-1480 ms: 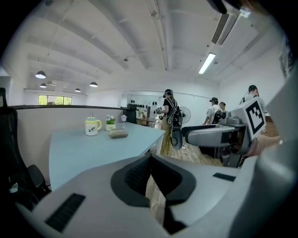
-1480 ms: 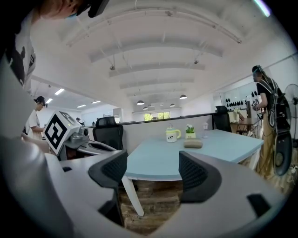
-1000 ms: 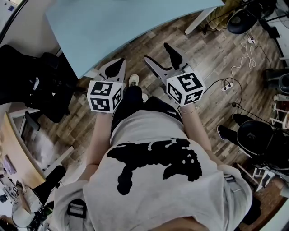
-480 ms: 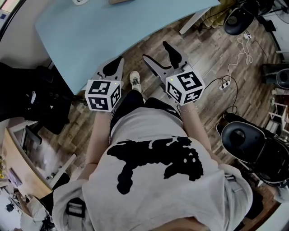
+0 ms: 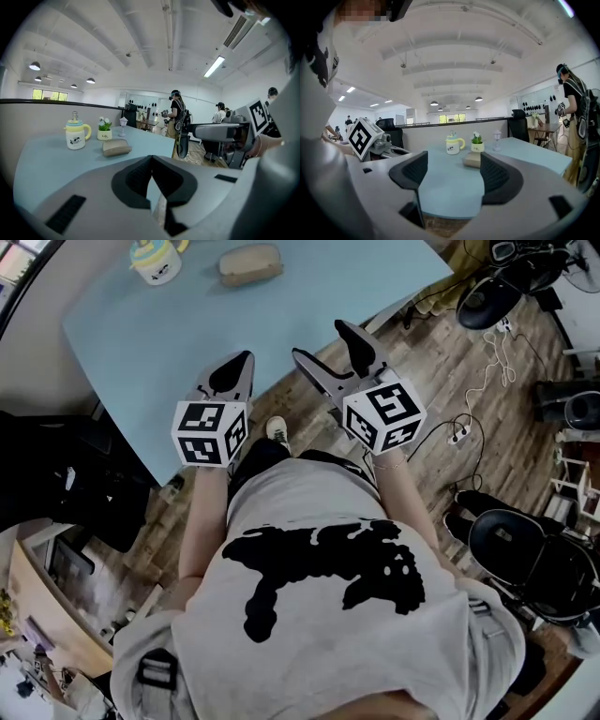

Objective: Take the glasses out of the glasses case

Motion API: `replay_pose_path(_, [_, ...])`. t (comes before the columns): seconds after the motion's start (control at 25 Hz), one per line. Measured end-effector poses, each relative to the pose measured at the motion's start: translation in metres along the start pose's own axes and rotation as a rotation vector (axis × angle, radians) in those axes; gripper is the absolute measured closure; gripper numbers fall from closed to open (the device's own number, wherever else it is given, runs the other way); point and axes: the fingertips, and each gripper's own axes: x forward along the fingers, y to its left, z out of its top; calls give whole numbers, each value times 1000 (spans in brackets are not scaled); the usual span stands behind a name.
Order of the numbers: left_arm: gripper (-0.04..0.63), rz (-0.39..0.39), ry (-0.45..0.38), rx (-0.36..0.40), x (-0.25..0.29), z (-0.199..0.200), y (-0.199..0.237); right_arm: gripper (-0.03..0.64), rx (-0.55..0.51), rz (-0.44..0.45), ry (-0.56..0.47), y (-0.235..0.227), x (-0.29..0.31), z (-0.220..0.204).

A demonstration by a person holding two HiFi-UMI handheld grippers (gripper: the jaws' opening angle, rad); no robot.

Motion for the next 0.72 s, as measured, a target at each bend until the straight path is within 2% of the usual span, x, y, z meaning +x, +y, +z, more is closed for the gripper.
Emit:
replay_pose_path(0.36, [584, 11, 2, -12, 33, 14, 58, 284, -1, 27, 19, -16, 62, 5])
replay_pose_path(0.72, [584, 14, 42, -32, 53, 11, 83, 285, 14, 109, 87, -14, 95, -10])
